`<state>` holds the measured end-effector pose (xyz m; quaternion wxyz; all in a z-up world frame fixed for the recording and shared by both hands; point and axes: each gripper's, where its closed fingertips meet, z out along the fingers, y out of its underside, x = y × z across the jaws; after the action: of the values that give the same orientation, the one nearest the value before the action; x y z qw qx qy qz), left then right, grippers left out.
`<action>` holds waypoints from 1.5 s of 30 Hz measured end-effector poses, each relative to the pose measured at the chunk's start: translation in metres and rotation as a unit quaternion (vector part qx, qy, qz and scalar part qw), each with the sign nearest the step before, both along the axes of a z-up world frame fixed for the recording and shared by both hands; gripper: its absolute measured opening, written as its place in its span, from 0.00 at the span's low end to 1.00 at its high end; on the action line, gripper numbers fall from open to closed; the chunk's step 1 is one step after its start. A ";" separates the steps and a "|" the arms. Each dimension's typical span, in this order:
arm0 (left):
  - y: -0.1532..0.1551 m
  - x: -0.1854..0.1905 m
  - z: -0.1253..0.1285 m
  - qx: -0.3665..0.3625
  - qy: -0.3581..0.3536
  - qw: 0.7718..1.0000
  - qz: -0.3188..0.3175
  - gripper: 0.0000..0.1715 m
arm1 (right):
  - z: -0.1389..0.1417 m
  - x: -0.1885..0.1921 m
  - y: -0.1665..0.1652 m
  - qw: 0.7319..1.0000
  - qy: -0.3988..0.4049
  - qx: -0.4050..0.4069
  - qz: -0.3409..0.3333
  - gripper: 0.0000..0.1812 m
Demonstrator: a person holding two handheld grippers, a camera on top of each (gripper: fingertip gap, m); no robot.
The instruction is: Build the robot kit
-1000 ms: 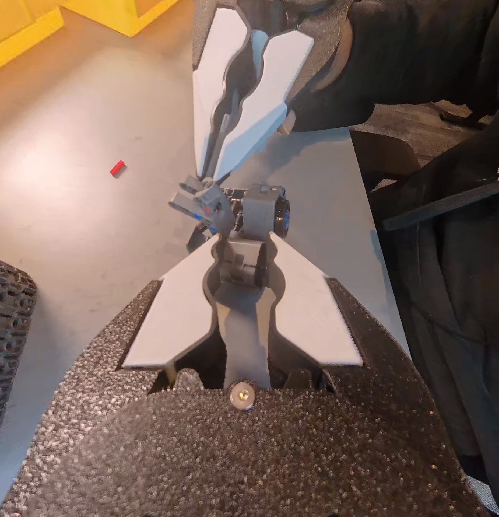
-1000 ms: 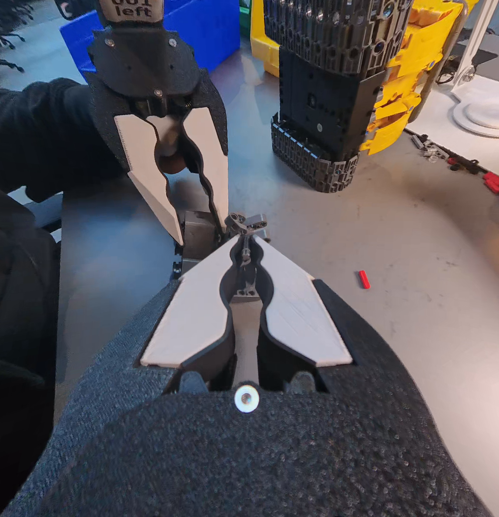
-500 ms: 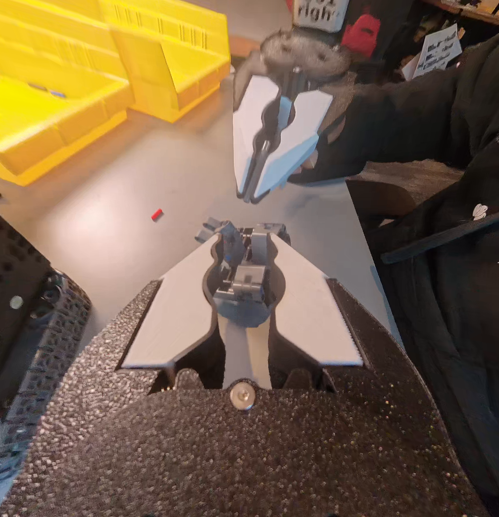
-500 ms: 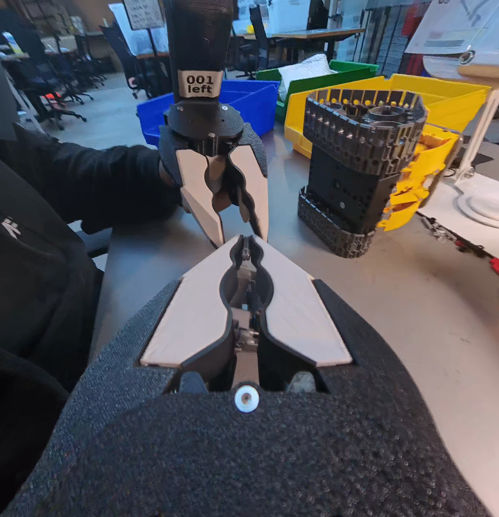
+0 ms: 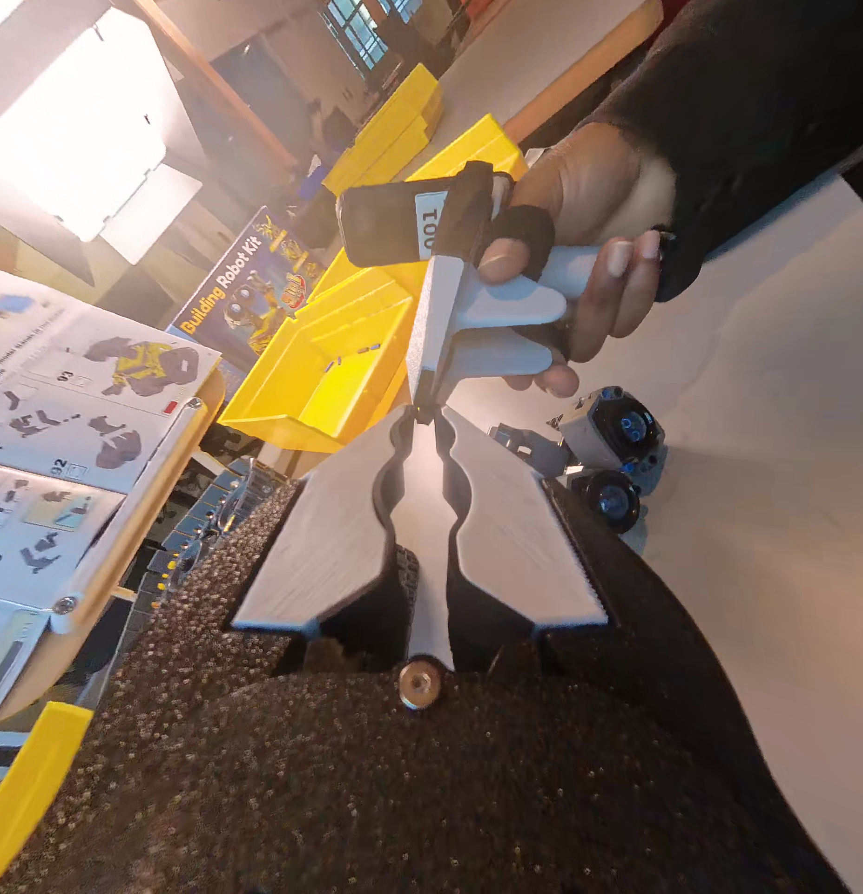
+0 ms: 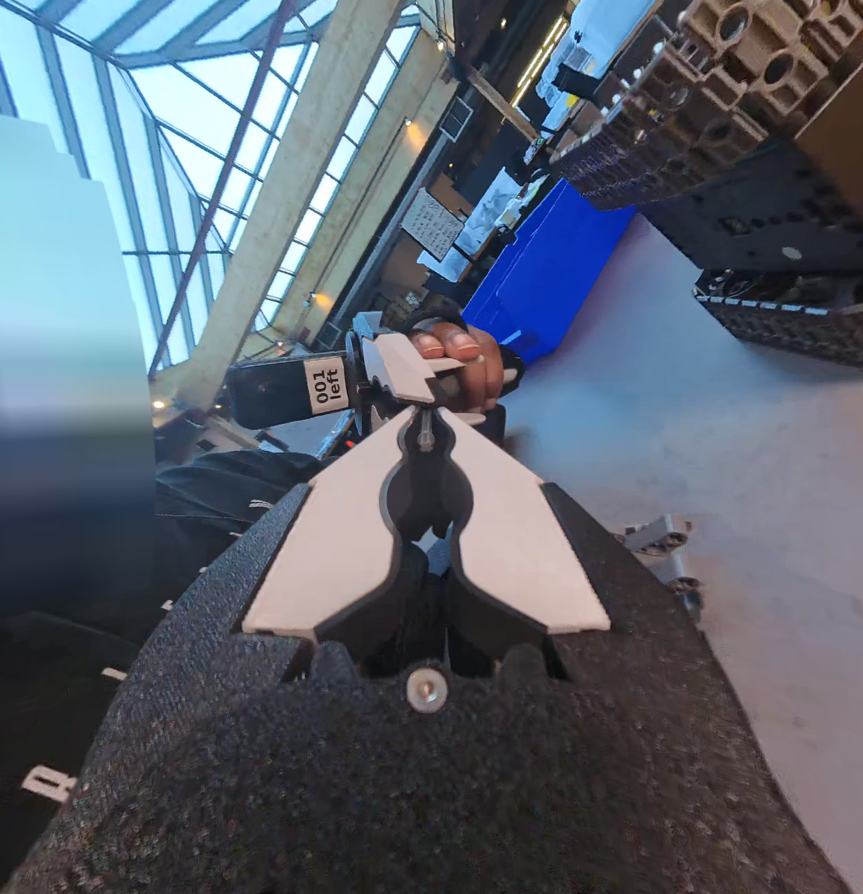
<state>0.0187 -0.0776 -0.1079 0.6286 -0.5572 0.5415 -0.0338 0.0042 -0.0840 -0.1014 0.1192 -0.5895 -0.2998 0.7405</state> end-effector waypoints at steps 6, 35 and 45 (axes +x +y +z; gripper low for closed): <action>0.005 -0.004 -0.003 0.009 0.016 1.000 0.011 0.04 | -0.003 -0.003 0.006 0.999 -0.005 -0.027 0.021 0.03; 0.054 -0.082 0.009 -0.208 -0.264 0.939 0.079 0.26 | -0.016 0.052 0.063 0.879 -0.081 0.436 -0.173 0.26; 0.043 -0.123 -0.029 -0.274 -0.235 0.876 0.320 0.40 | -0.026 0.036 0.047 0.825 -0.114 0.523 -0.182 0.46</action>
<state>-0.1043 -0.0342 -0.1371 0.5363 -0.8255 0.1390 -0.1077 0.0400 -0.0366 -0.1273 0.5074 -0.5626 -0.5411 0.3650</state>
